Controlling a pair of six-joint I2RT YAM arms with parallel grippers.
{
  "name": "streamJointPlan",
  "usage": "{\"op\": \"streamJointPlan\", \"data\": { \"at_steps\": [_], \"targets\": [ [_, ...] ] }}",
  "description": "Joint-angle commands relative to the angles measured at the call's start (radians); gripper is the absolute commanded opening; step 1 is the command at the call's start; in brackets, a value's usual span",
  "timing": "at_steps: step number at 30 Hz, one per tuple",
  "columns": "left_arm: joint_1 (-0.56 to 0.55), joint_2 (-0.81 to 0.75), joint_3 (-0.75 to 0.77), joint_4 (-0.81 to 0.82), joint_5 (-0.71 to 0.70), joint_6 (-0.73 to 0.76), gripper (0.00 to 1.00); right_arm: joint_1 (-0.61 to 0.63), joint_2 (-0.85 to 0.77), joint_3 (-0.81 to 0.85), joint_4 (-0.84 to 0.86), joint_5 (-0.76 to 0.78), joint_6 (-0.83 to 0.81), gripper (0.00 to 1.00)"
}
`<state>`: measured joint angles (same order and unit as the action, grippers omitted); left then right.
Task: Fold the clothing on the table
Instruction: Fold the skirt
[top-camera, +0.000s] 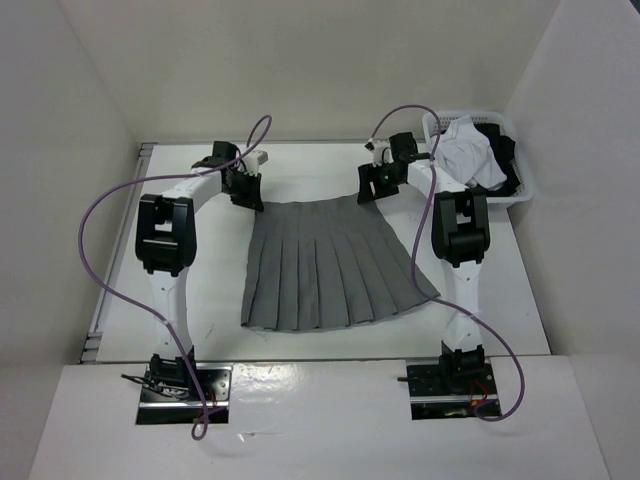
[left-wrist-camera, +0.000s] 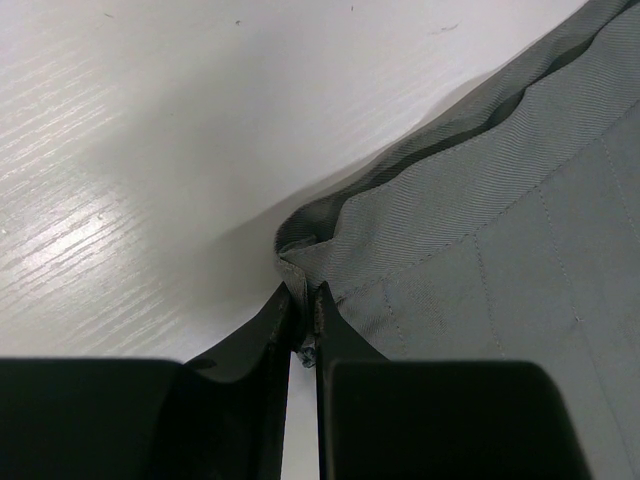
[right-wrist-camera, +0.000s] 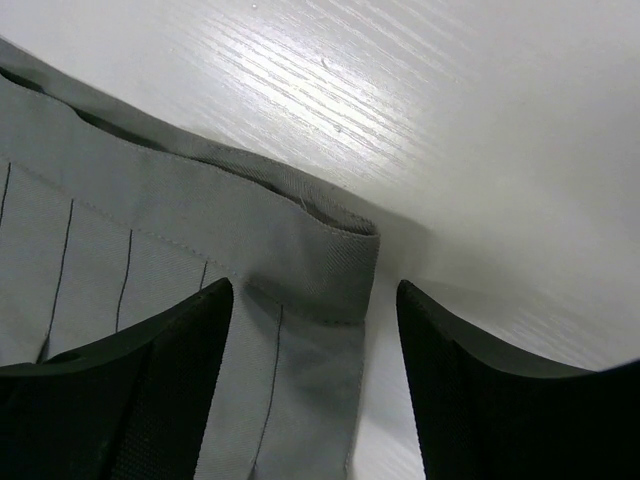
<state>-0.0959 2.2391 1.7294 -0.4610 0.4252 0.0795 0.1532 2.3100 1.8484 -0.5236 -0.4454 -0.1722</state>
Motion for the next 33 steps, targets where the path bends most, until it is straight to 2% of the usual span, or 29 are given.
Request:
{"op": "streamJointPlan", "data": {
  "at_steps": [1,8,11,15,24,29,33],
  "targets": [
    [-0.015,-0.058,-0.027,-0.010,0.020,0.026,0.09,-0.007,0.020,0.049,0.025,-0.039,0.013,0.70],
    [-0.024,-0.085,-0.067,-0.001,0.020,0.045,0.08,-0.007,0.020,0.049,0.025,-0.061,0.013,0.65],
    [-0.024,-0.095,-0.076,-0.001,0.020,0.045,0.08,-0.007,0.029,0.049,0.025,-0.070,0.013,0.56],
    [-0.024,-0.104,-0.085,-0.001,0.020,0.054,0.08,-0.017,0.029,0.049,0.025,-0.070,0.013,0.34],
    [-0.024,-0.113,-0.079,-0.001,-0.021,0.074,0.08,-0.026,0.009,0.029,0.025,-0.059,0.003,0.02],
    [-0.024,-0.056,0.051,-0.019,-0.106,0.074,0.08,-0.026,0.000,0.069,0.045,0.006,0.034,0.00],
    [-0.024,0.029,0.255,-0.056,-0.149,0.062,0.07,-0.026,0.023,0.193,0.045,0.088,0.075,0.00]
  ]
}}
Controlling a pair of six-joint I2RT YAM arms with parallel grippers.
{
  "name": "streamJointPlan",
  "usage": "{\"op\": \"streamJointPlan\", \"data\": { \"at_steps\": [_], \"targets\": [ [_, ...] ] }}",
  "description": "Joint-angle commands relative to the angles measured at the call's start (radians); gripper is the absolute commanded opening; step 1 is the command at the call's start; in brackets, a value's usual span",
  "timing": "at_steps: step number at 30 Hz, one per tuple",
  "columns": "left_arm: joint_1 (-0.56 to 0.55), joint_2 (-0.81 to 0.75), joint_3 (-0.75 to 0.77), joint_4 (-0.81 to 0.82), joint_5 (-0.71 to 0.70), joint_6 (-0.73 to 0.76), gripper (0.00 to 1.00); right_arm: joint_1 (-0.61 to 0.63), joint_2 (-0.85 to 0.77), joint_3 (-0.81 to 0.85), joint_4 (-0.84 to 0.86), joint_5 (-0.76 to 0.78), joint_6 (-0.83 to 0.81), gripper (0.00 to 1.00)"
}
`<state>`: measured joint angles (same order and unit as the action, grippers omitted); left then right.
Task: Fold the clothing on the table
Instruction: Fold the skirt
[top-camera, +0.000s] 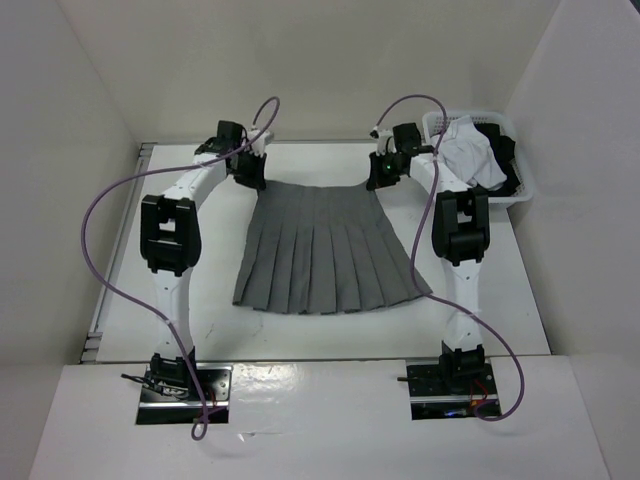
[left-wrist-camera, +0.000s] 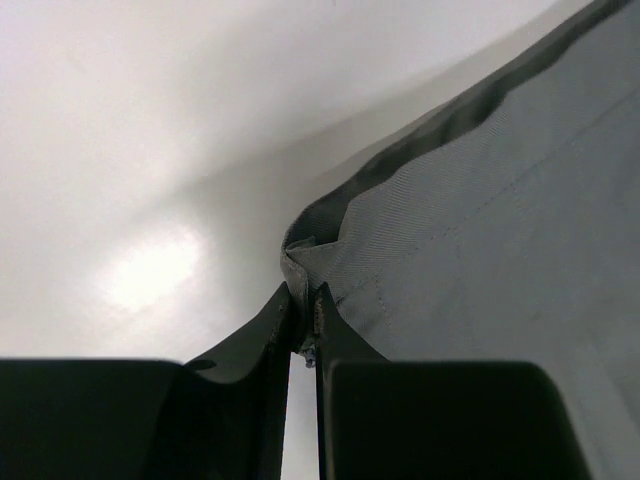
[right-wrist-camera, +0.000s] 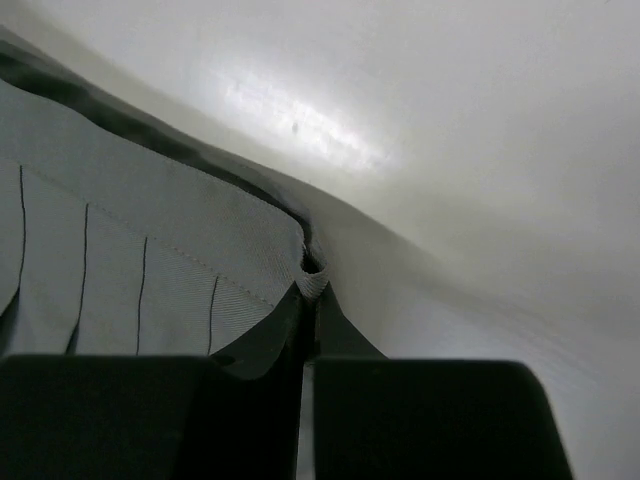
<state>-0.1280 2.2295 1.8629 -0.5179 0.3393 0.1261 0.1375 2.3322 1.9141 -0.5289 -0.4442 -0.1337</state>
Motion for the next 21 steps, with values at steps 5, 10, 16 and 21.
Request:
{"op": "streamJointPlan", "data": {
  "at_steps": [5,10,16,21],
  "targets": [
    [-0.001,0.058,0.295,0.001,-0.115,-0.017,0.07,-0.010,0.027,0.244,0.029,0.217,0.078,0.00],
    [-0.001,-0.013,0.260,0.021,-0.151,-0.017,0.07,-0.010,-0.028,0.264,0.047,0.289,0.076,0.00],
    [-0.010,-0.267,-0.023,0.076,-0.100,0.064,0.07,-0.001,-0.254,0.067,0.038,0.268,-0.029,0.00],
    [-0.010,-0.519,-0.258,0.027,-0.017,0.142,0.07,0.028,-0.514,-0.249,0.067,0.224,-0.180,0.00]
  ]
}}
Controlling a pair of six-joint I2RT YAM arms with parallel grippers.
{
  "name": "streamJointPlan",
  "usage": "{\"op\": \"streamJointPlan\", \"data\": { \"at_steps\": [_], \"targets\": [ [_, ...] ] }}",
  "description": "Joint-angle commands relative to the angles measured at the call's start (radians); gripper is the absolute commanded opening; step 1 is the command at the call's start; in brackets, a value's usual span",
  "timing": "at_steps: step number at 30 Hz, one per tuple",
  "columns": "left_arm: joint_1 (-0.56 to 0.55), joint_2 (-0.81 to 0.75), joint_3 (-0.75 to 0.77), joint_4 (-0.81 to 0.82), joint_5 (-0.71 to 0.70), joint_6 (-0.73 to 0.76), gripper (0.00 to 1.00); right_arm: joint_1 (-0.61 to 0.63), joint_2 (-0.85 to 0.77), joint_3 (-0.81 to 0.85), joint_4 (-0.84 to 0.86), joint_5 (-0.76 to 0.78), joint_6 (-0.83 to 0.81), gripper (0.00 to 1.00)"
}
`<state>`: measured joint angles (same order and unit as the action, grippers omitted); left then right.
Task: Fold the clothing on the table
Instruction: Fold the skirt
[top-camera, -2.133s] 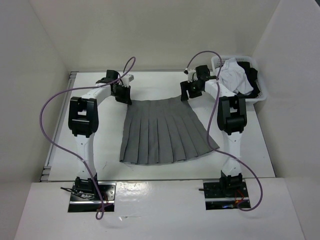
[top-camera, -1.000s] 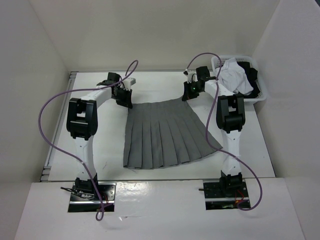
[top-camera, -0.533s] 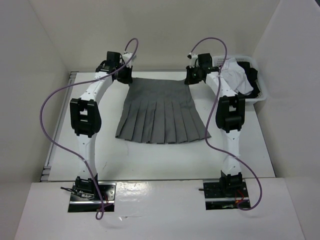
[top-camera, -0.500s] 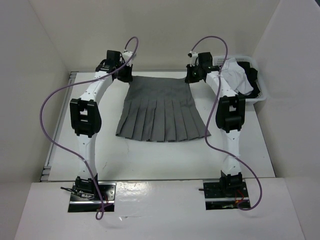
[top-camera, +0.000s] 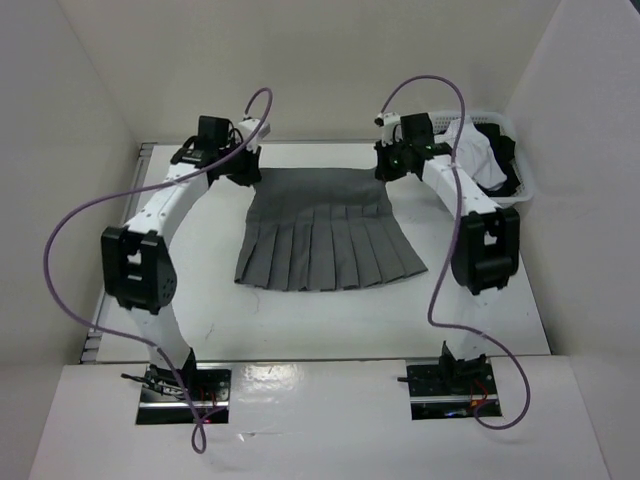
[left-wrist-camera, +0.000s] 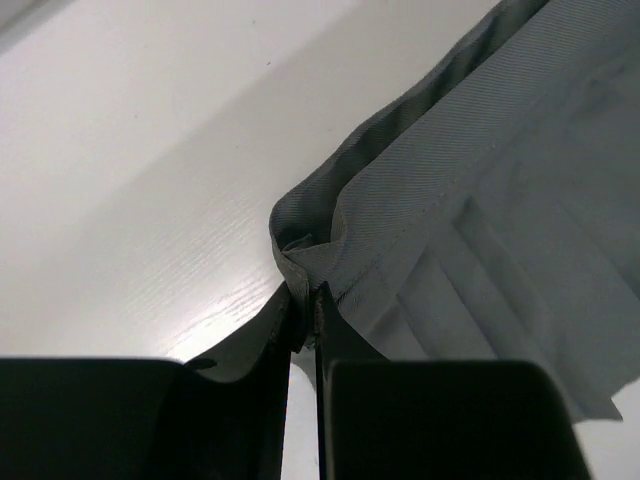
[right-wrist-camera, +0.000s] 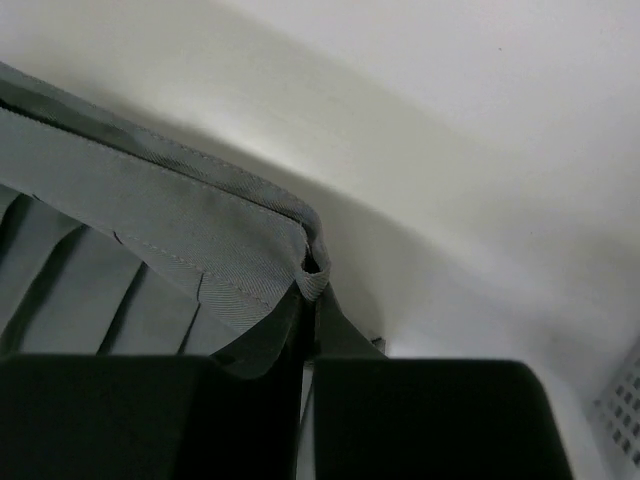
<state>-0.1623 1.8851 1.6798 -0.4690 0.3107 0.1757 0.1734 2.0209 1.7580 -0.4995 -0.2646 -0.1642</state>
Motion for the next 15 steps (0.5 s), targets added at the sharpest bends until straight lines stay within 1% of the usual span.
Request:
{"op": "streamJointPlan", "data": {
  "at_steps": [1,2,4,5,7,8,10,12,14,15],
  "targets": [
    [0.024,-0.211,-0.109,-0.031,0.022,0.128,0.07,-0.008,-0.244,-0.132,0.027,0.033,-0.175,0.00],
    [0.014,-0.287,-0.142,-0.031,0.033,0.146,0.07,0.001,-0.323,-0.205,0.027,0.022,-0.198,0.00],
    [0.014,-0.361,-0.216,-0.054,0.044,0.185,0.08,0.011,-0.394,-0.271,-0.014,-0.001,-0.280,0.00],
    [0.003,-0.429,-0.295,-0.054,0.044,0.220,0.09,0.021,-0.459,-0.331,-0.031,-0.014,-0.306,0.00],
    [-0.008,-0.486,-0.368,-0.063,0.027,0.252,0.12,0.041,-0.514,-0.380,-0.072,-0.025,-0.394,0.00],
    [-0.008,-0.532,-0.429,-0.086,0.015,0.280,0.14,0.072,-0.563,-0.429,-0.111,-0.025,-0.421,0.00],
    [-0.019,-0.587,-0.482,-0.105,0.002,0.306,0.16,0.109,-0.606,-0.506,-0.148,0.030,-0.481,0.00],
    [-0.019,-0.621,-0.556,-0.126,0.002,0.315,0.20,0.150,-0.657,-0.552,-0.163,0.068,-0.517,0.00],
    [-0.029,-0.658,-0.603,-0.135,-0.041,0.335,0.26,0.172,-0.668,-0.606,-0.178,0.114,-0.517,0.07],
    [-0.029,-0.658,-0.623,-0.135,-0.050,0.335,0.26,0.184,-0.677,-0.617,-0.195,0.125,-0.535,0.10]
  ]
}}
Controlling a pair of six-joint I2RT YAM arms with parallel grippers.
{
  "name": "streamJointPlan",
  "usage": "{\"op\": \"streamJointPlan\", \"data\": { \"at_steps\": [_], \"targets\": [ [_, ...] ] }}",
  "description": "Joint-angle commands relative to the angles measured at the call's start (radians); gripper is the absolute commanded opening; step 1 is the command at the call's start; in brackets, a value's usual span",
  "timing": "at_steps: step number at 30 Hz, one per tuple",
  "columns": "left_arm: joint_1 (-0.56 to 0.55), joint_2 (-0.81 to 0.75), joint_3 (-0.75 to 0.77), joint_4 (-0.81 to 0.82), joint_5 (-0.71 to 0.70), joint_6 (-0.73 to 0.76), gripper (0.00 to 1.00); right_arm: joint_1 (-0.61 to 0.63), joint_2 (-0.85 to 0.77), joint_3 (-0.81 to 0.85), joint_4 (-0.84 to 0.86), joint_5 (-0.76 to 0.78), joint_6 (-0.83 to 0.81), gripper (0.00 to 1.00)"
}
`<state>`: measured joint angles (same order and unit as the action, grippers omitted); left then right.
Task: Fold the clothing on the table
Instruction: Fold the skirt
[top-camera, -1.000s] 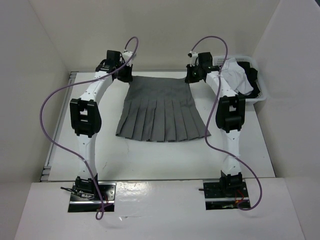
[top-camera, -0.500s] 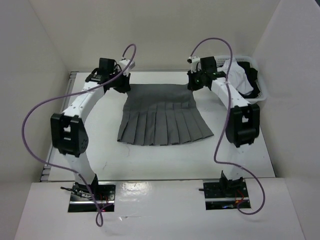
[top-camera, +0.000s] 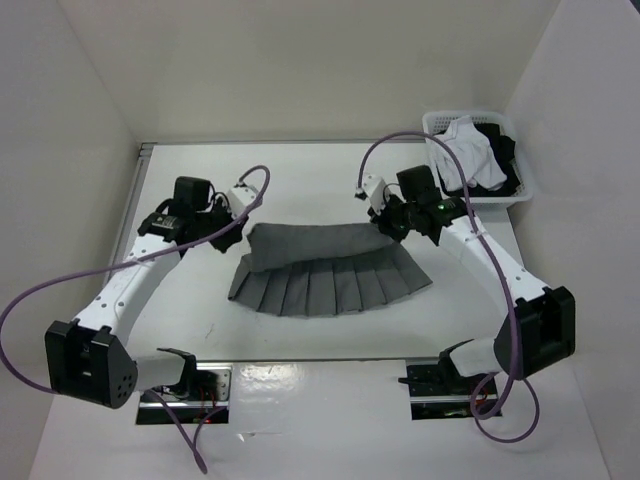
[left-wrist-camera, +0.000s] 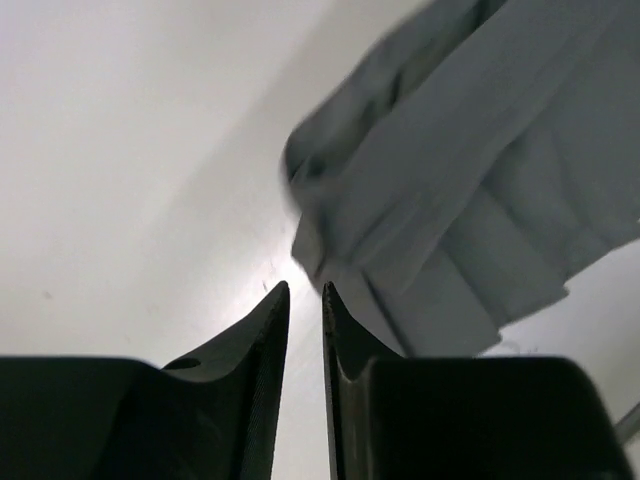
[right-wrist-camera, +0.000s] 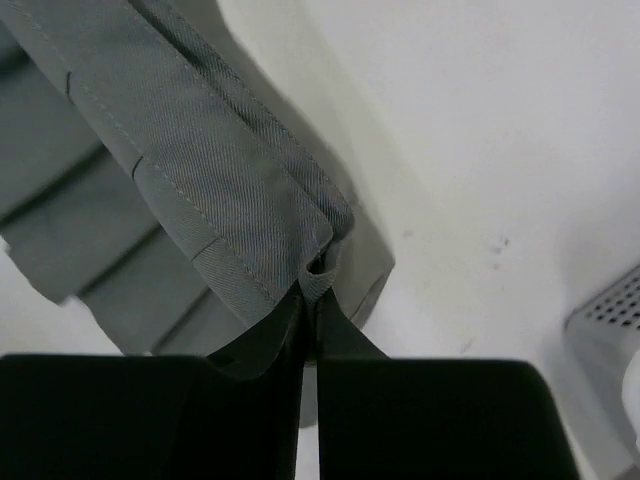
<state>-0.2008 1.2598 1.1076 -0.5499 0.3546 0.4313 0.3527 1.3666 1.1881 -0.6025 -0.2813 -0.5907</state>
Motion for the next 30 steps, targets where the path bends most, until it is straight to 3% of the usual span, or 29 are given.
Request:
{"op": "streamJointPlan", "data": {
  "at_steps": [1,3,8,9,10,15,20,23,30],
  "targets": [
    [0.009,-0.046,-0.080,-0.070,-0.094,0.093,0.26,0.005,-0.023,-0.057,-0.109,0.142,-0.121,0.05],
    [0.000,-0.072,-0.103,-0.099,-0.094,0.121,0.26,0.005,0.017,-0.058,-0.186,0.142,-0.168,0.00],
    [0.000,-0.190,-0.167,-0.151,-0.117,0.178,0.28,0.015,0.069,-0.079,-0.313,0.165,-0.240,0.00],
    [0.000,-0.233,-0.178,-0.142,-0.127,0.178,0.28,0.026,0.069,-0.079,-0.339,0.165,-0.256,0.24],
    [0.000,-0.255,-0.187,-0.125,-0.155,0.178,0.28,0.026,0.080,-0.079,-0.376,0.143,-0.276,0.37],
    [0.000,-0.332,-0.215,-0.084,-0.207,0.129,0.29,0.103,0.077,-0.030,-0.575,0.042,-0.337,0.81],
    [0.009,-0.281,-0.169,-0.073,-0.220,0.043,0.29,0.163,0.037,0.016,-0.576,0.021,-0.317,0.85],
    [0.035,-0.238,-0.103,-0.073,-0.175,-0.035,0.33,0.187,0.012,0.044,-0.485,0.021,-0.258,0.89],
    [0.109,-0.143,0.000,-0.073,-0.134,-0.253,0.50,0.324,0.075,0.053,-0.212,0.068,-0.060,0.94]
  ]
}}
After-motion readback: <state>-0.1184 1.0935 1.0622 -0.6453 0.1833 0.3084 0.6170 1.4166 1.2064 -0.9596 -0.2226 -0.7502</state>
